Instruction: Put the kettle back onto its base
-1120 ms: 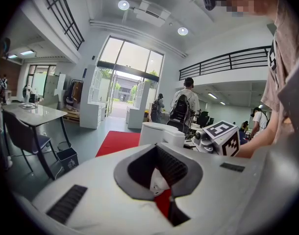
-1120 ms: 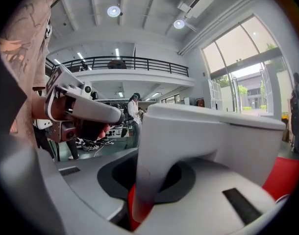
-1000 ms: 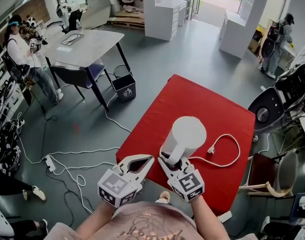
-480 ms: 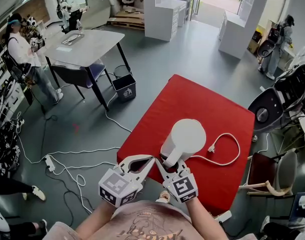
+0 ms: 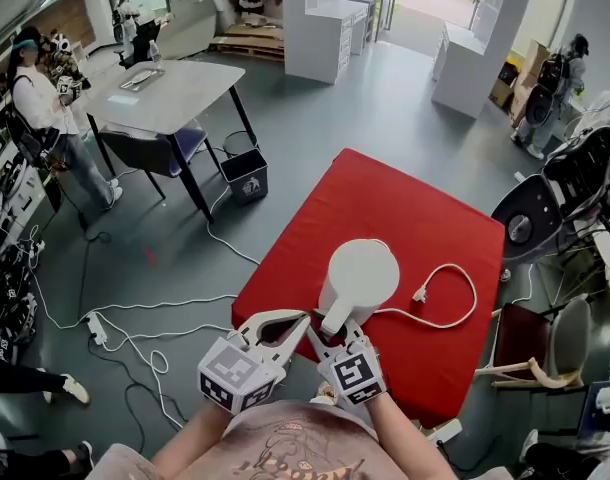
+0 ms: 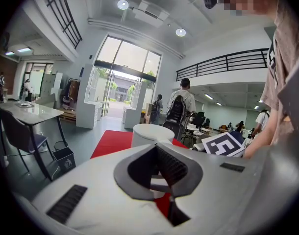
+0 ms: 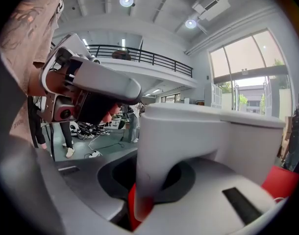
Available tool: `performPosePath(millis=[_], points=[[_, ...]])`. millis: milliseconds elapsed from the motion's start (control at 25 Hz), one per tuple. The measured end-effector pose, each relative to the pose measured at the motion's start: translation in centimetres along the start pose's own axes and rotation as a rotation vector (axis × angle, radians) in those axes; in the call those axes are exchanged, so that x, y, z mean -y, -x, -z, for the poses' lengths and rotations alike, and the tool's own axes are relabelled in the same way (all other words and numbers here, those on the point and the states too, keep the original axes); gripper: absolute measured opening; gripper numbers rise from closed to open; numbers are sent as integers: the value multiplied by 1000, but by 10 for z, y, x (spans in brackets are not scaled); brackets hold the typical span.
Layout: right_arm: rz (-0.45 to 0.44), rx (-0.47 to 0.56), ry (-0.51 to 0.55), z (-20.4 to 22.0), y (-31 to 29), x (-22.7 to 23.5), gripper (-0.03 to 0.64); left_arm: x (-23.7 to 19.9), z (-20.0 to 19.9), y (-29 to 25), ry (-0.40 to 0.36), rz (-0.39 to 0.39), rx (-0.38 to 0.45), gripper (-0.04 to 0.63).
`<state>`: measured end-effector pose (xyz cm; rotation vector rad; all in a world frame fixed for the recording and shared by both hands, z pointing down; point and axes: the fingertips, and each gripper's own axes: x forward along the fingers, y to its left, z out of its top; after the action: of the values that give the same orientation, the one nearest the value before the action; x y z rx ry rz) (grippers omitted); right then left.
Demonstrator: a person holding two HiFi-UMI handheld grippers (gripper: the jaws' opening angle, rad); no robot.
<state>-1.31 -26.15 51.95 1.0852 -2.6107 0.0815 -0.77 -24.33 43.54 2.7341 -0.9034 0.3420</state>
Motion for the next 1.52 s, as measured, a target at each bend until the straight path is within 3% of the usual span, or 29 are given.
performPosePath(millis=[320,480,560,880,1520], points=[[-4,-6,-25,5,0,1,94,4,4,1,3,10,7,-8],[-19,2,-62,2,0,0,190,7,3,0,4,15,8,-8],[-14,2,-57,3,0,-2,209,8,4,0,8,13,12,-8],[-3,-11,-60,8,6,1,207,14,6,-1,-1,24,7,-8],[109,-14,-119,23,50,9,204,35,16,-2,-19,105,-9,-8]])
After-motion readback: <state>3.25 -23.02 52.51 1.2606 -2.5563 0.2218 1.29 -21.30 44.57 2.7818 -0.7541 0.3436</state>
